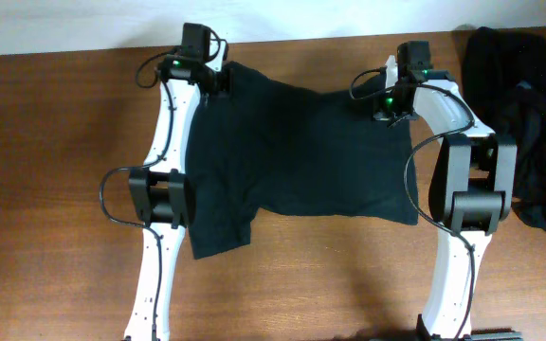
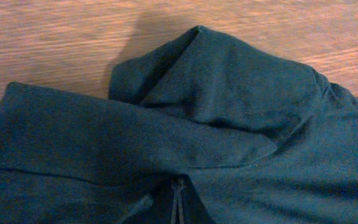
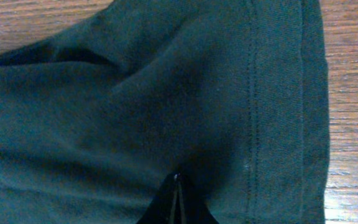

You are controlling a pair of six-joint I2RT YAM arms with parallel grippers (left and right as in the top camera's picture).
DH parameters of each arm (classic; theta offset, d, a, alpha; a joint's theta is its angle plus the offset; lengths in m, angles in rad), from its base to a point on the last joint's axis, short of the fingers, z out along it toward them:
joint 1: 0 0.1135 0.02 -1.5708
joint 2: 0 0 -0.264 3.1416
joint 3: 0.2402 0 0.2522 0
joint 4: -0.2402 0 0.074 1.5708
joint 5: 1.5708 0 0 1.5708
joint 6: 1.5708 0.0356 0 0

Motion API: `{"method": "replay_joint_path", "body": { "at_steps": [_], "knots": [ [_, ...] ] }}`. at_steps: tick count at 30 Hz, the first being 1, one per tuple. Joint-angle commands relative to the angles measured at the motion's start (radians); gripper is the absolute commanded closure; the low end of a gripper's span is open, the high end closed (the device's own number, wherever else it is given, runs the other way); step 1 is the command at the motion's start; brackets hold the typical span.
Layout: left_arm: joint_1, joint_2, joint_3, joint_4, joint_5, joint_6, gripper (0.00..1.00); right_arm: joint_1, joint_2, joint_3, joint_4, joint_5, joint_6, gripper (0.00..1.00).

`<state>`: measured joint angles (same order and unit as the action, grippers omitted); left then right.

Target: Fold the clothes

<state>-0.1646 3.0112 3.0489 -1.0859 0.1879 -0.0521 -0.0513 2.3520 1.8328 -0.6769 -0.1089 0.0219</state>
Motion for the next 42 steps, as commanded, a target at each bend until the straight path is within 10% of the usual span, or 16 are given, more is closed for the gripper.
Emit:
{"method": "replay_joint_path", "body": {
  "at_steps": [1, 6, 12, 22, 42],
  "knots": [
    [0.051, 0.08, 0.002, -0.027, -0.053, -0.015, 0.87, 0.007, 0.045, 0.001, -0.016, 0.017, -0.003, 0.96],
    [0.058, 0.053, 0.093, -0.062, -0.052, -0.016, 0.69, 0.005, 0.045, 0.002, 0.014, 0.016, -0.006, 0.93],
    [0.051, -0.139, 0.092, -0.091, -0.053, -0.052, 0.51, 0.005, 0.039, 0.041, 0.019, 0.013, -0.009, 0.46],
    [0.019, -0.369, 0.091, -0.588, -0.049, -0.163, 0.49, 0.007, -0.045, 0.33, -0.33, 0.005, -0.018, 0.36],
    [-0.19, -0.616, -0.556, -0.602, -0.203, -0.149, 0.53, 0.016, -0.067, 0.45, -1.022, -0.019, -0.007, 0.34]
  ]
}}
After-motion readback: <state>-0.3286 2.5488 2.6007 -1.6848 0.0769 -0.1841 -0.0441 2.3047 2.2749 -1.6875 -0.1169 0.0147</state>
